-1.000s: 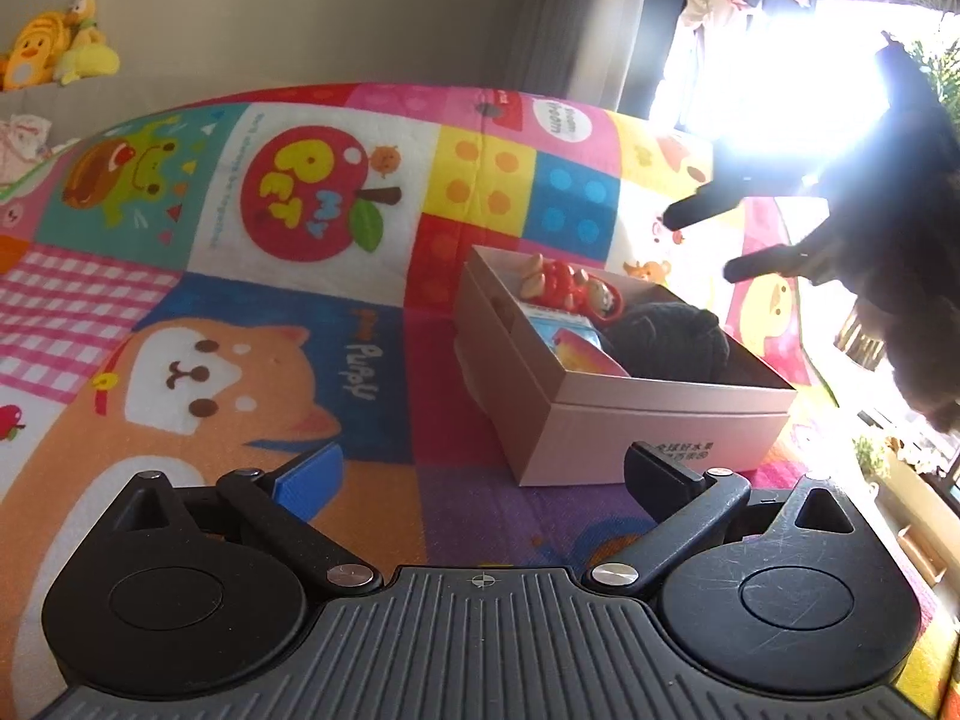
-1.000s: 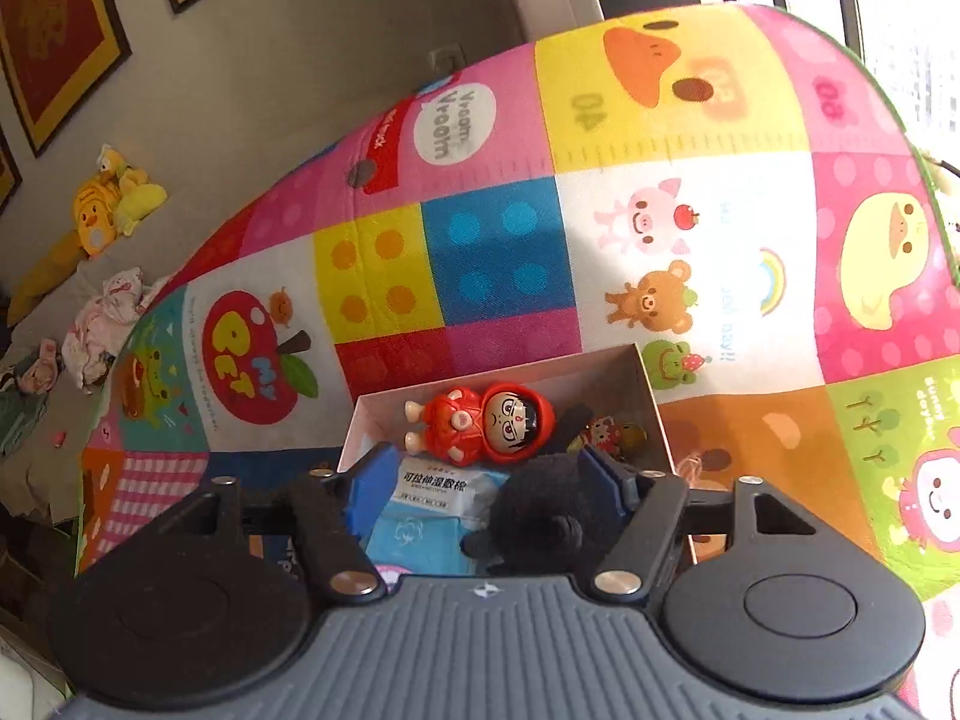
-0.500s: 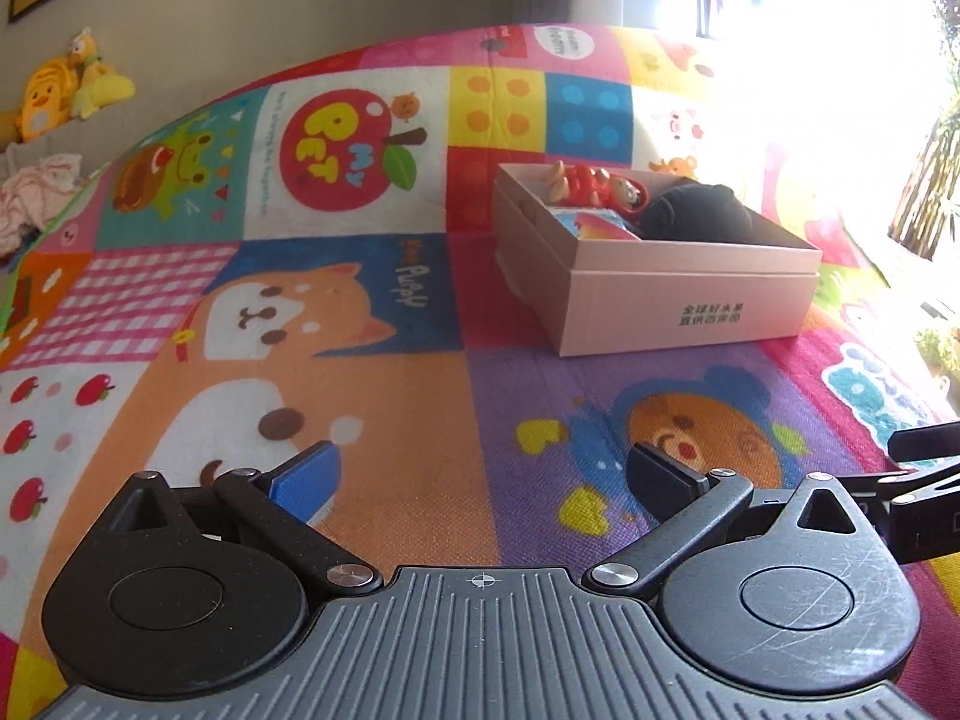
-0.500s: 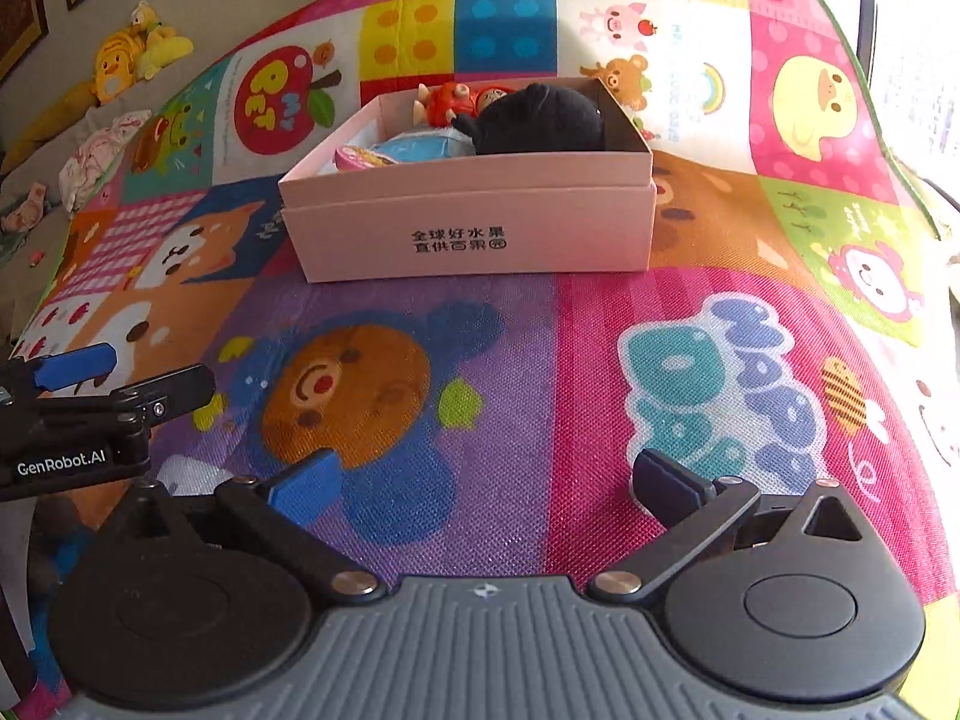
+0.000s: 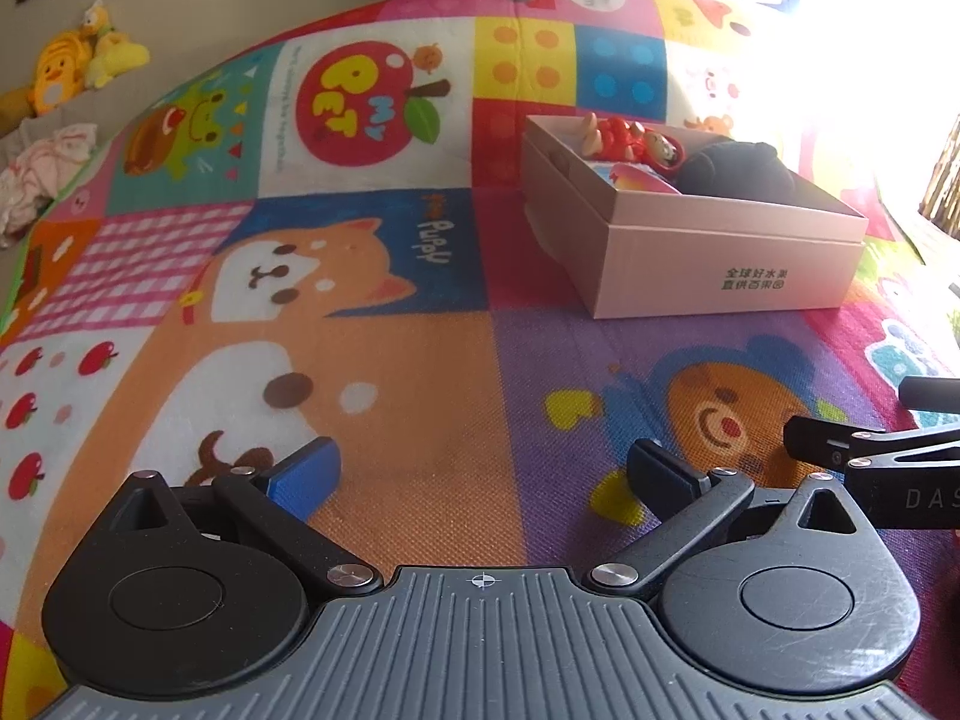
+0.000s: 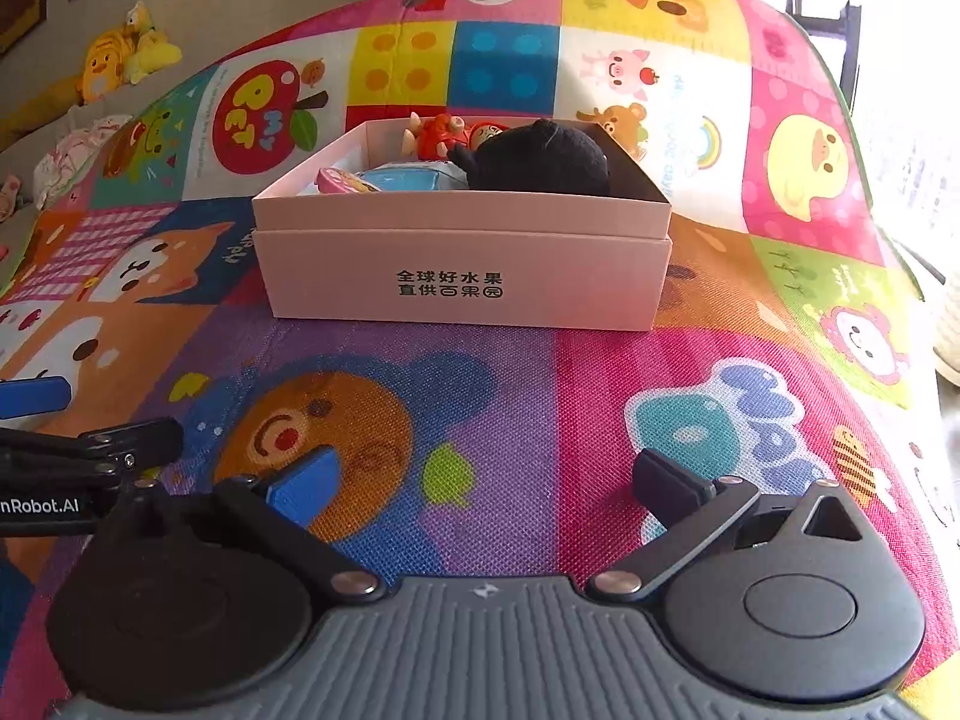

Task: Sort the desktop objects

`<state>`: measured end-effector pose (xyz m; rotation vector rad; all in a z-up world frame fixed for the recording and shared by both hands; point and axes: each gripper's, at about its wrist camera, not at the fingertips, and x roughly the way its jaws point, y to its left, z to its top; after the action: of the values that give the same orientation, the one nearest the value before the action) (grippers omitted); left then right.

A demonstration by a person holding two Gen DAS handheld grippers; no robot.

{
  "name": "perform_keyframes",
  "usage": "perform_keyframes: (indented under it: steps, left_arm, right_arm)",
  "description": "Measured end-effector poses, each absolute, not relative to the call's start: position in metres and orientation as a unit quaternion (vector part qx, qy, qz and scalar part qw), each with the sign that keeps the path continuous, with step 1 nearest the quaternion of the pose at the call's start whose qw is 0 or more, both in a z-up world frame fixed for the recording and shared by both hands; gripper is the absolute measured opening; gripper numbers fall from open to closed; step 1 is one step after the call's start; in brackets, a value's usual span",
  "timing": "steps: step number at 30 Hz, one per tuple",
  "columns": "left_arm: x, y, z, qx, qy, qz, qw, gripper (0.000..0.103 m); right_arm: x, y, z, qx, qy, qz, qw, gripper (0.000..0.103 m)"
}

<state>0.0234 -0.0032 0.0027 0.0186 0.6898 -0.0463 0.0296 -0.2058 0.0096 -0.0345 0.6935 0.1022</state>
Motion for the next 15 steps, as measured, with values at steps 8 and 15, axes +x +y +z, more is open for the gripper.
perform_keyframes:
  steps: [8,15]
  left_arm:
    - [0.0238,-0.0042,0.0027,0.010,0.339,-0.022,0.941,0.103]
    - [0.0238,-0.0033,0.0029,0.009,0.339,-0.022,0.941,0.103]
  right_arm:
    - [0.0302,-0.2061,0.0097,-0.017,0.339,0.050,0.939,0.103]
    - [0.0304,-0.2059,0.0096,-0.018,0.339,0.050,0.939,0.103]
